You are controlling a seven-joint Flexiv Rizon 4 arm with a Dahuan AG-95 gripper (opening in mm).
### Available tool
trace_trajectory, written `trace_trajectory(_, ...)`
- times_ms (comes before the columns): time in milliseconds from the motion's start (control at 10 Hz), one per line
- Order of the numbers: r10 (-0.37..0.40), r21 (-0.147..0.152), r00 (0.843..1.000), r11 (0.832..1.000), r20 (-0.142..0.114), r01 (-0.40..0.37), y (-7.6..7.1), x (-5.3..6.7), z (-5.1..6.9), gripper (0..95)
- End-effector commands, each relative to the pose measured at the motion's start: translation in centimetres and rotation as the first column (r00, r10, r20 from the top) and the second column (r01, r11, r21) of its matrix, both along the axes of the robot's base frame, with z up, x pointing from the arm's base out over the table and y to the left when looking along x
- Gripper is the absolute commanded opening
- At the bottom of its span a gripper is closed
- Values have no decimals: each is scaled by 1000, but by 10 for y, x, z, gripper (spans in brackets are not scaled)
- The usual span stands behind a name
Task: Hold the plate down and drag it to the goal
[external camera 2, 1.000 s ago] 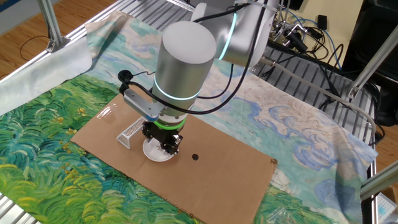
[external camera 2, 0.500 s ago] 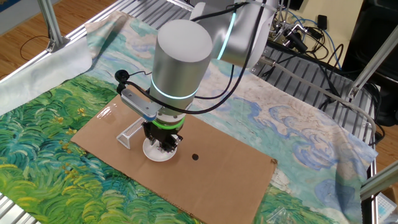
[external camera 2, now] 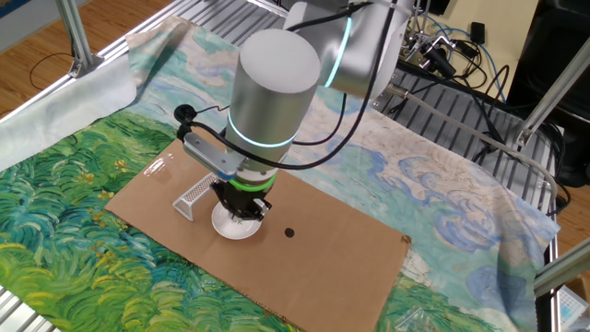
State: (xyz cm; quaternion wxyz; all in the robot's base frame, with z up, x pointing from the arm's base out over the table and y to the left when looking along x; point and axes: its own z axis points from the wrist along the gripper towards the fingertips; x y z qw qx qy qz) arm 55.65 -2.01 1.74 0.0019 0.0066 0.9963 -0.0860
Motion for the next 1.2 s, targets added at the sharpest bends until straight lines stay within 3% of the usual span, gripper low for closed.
trace_trajectory(100,13,-11,1000,1000,0,-13,-1,-1,1,0)
trace_trajectory(800,51,-50,999,997,-1,-51,-9,0,-2,0)
trace_trajectory(1200,69,-70,998,995,-3,-69,-13,-3,2,0)
